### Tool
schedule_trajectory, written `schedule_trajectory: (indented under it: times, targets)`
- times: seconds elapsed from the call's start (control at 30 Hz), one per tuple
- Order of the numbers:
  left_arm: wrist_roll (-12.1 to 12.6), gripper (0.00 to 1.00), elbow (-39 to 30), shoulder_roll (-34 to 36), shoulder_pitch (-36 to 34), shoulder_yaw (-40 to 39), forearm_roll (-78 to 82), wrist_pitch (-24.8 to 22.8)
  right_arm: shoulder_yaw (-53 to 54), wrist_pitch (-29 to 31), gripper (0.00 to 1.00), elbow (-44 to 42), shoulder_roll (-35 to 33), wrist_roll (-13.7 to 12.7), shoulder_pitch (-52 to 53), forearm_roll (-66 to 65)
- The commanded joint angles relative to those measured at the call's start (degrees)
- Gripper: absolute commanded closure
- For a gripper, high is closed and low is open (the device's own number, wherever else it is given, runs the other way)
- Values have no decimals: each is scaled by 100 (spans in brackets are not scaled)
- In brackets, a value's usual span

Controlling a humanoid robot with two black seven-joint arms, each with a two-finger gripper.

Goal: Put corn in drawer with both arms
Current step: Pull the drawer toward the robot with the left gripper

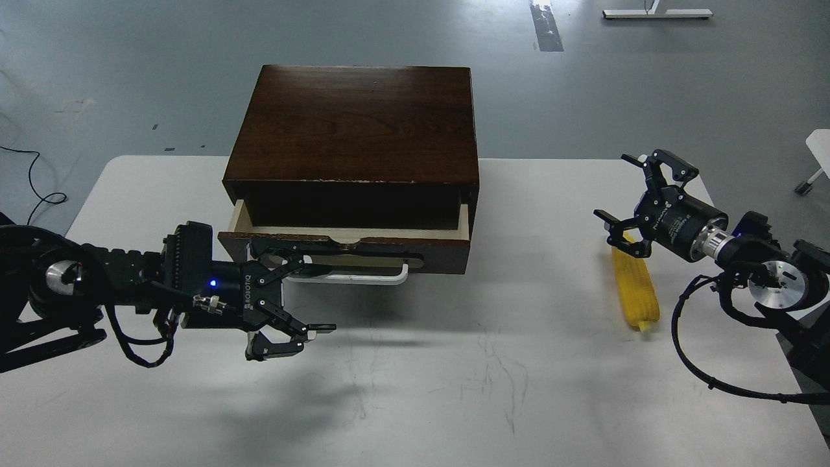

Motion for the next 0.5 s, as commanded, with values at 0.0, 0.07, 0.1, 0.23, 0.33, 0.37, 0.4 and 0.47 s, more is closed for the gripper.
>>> schedule_trajectory:
  times: [0.0,0.07,0.1,0.23,0.33,0.37,0.4,0.47]
  targets:
    - [-3,21,-86,47,1,3,1,1,1,0,0,8,8,0,0,0]
    - [-3,21,-147,118,1,3,1,1,1,0,0,8,8,0,0,0]
    - [-3,21,-156,135,1,3,1,1,1,0,0,8,8,0,0,0]
    - [-3,21,-262,258,27,3,1,1,1,0,0,0,8,0,0,0]
    - [-3,21,-314,285,71,-6,1,1,1,0,0,8,8,0,0,0]
    - [-3,21,-332,294,80,-6,1,1,1,0,0,8,8,0,0,0]
    - [-3,21,-367,311,80,-6,1,1,1,0,0,8,8,0,0,0]
    - [-3,21,-385,364,89,-6,1,1,1,0,0,8,8,0,0,0]
